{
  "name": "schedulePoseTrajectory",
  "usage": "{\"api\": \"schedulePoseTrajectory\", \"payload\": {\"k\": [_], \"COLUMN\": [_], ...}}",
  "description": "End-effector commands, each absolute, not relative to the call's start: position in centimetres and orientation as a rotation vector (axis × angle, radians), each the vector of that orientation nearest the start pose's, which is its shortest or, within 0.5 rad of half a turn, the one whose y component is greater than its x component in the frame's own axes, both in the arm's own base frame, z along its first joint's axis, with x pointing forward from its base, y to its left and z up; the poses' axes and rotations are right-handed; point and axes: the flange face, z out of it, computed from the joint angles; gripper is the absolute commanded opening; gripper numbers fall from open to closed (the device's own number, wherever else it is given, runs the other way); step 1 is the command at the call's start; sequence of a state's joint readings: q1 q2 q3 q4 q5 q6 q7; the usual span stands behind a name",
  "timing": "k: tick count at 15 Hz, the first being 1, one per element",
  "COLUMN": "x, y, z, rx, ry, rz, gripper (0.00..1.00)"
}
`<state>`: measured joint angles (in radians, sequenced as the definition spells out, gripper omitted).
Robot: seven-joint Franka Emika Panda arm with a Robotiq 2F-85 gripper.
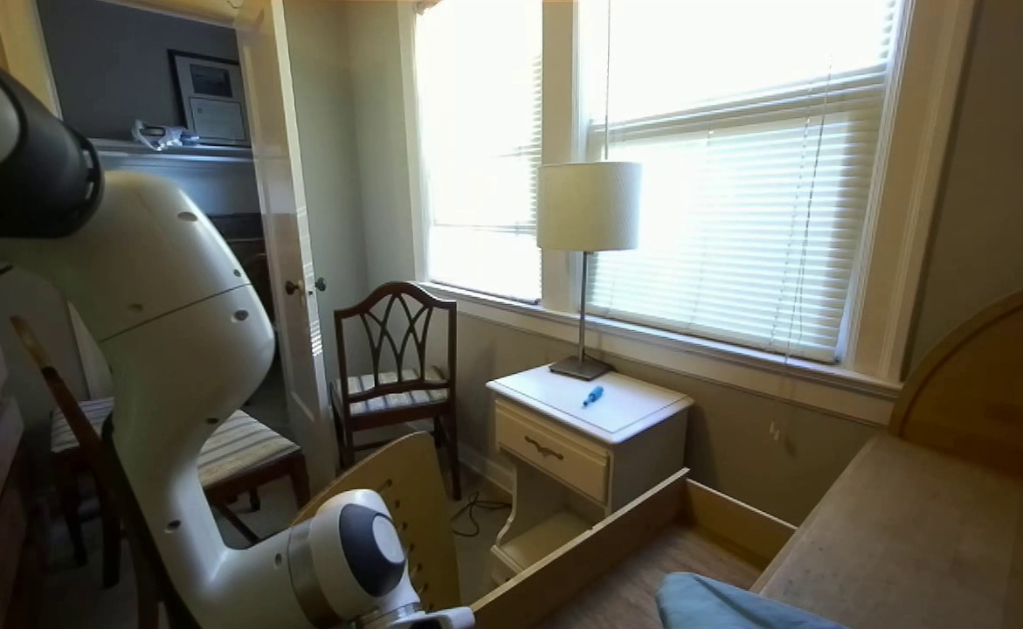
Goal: Open the topmost drawer on the right.
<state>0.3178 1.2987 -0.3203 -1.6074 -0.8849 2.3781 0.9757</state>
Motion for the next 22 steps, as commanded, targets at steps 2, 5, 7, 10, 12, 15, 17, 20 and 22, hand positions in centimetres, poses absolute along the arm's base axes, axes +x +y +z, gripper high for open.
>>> {"api": "schedulePoseTrajectory", "payload": {"k": [2, 5, 7, 10, 12, 15, 17, 20, 22], "x": [54.5, 54.2, 54.1, 53.9, 53.7, 53.3, 54.0, 54.1, 54.2], "y": [-4.0, -3.9, -3.8, -3.9, -4.2, -4.9, -4.6, -4.8, -4.9], "z": [-11.8, -12.2, -12.4, -12.7, -12.9, -12.8, -13.0, -12.9, -12.7], "rx": [2.215, 2.229, 2.24, 2.242, 2.234, 2.23, 2.229, 2.231, 2.19], "ry": [0.02, 0.035, 0.051, 0.064, 0.065, 0.032, 0.037, 0.029, 0.032], "rz": [-0.075, -0.08, -0.077, -0.076, -0.083, -0.097, -0.11, -0.111, -0.13], "gripper": [1.0, 1.0, 1.0, 1.0, 1.0, 1.0, 1.0, 1.0, 1.0]}}
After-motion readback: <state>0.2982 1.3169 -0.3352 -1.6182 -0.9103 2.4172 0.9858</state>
